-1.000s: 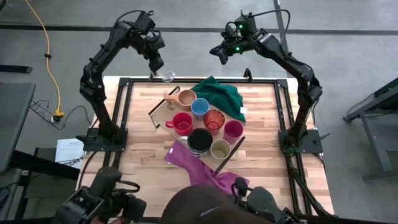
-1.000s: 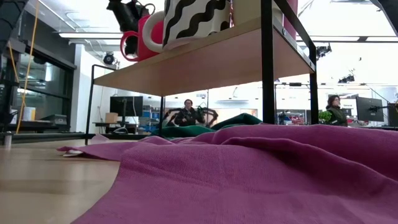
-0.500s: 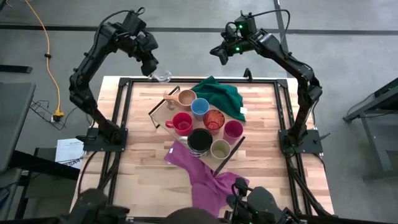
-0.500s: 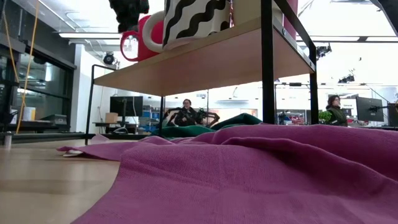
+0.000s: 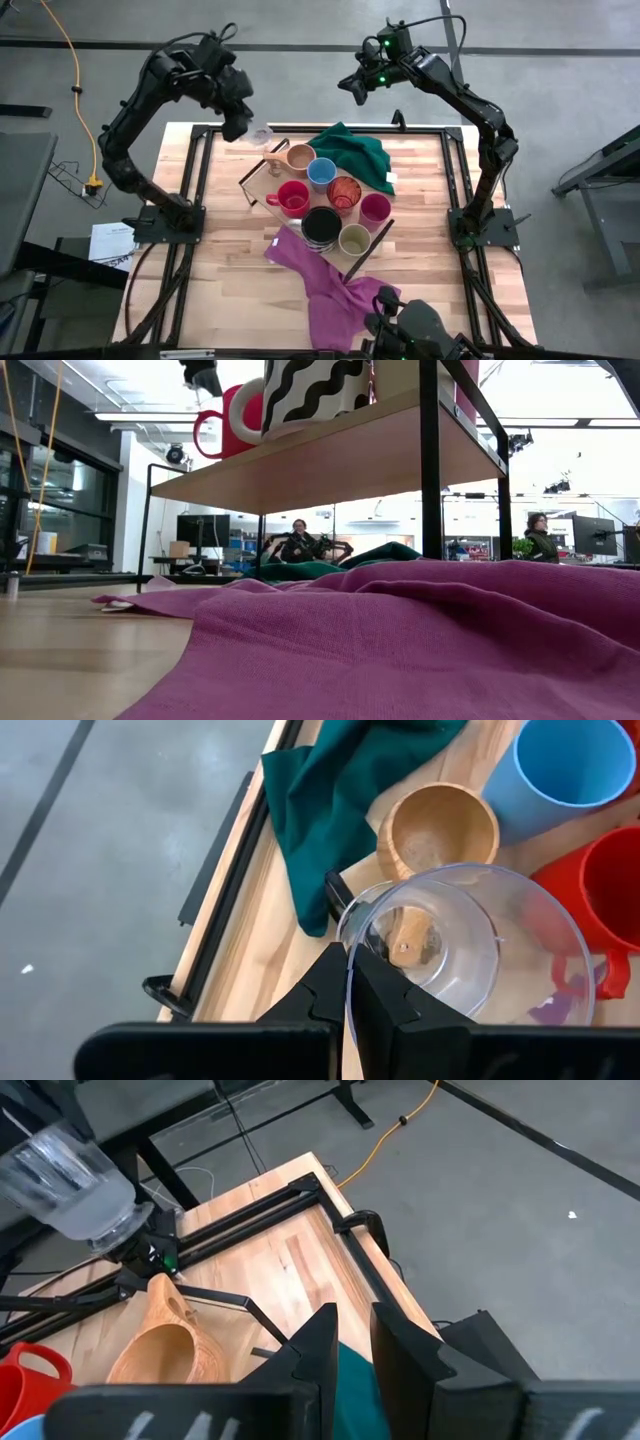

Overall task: Stack small to large cups/mugs on shelf
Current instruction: Put the transparent mug on the shelf, then return to Home Position

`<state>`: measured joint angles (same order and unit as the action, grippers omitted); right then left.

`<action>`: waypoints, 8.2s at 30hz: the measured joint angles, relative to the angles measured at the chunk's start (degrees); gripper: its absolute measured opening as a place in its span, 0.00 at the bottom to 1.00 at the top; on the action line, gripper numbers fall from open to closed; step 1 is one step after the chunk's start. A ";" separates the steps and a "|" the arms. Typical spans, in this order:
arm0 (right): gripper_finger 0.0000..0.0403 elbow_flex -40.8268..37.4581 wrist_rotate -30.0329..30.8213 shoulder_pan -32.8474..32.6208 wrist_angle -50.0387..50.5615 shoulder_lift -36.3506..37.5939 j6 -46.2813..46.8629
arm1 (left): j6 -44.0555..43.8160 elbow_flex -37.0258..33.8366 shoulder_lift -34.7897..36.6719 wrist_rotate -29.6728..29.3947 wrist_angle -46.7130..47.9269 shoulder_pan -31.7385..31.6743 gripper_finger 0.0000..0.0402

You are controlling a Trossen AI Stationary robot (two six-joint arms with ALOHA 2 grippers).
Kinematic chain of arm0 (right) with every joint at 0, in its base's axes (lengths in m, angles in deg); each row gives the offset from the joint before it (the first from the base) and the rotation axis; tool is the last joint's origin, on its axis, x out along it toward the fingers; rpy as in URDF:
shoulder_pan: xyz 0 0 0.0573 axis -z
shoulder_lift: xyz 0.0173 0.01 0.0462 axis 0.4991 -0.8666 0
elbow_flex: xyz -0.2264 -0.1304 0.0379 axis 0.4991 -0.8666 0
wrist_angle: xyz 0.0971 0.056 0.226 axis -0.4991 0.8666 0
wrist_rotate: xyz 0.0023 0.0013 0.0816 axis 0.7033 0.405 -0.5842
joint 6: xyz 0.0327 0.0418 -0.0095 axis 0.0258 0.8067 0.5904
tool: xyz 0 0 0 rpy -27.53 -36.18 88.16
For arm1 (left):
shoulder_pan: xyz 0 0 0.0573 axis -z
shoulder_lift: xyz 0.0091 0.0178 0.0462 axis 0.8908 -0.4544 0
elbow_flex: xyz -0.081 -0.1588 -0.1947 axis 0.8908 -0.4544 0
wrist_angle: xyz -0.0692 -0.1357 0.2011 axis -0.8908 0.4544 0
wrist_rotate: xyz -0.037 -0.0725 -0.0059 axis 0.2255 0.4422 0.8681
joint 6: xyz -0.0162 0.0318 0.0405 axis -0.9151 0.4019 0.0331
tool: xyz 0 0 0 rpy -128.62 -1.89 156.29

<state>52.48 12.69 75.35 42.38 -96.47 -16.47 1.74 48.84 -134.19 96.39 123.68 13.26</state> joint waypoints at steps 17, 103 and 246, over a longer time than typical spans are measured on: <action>0.14 0.00 0.00 0.00 1.83 0.00 -2.53 | -7.54 -6.57 5.66 -6.66 -0.66 9.42 0.00; 0.14 0.00 0.70 -0.09 1.15 0.00 0.34 | -1.17 -33.99 8.03 8.65 -16.90 10.84 0.00; 0.14 -50.58 15.64 -19.44 -45.23 55.96 36.64 | -42.07 -83.98 86.27 18.17 -93.85 10.73 0.08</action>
<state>1.90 28.33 55.90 -2.85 -40.51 20.17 -40.34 -35.14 -47.91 114.56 29.82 23.99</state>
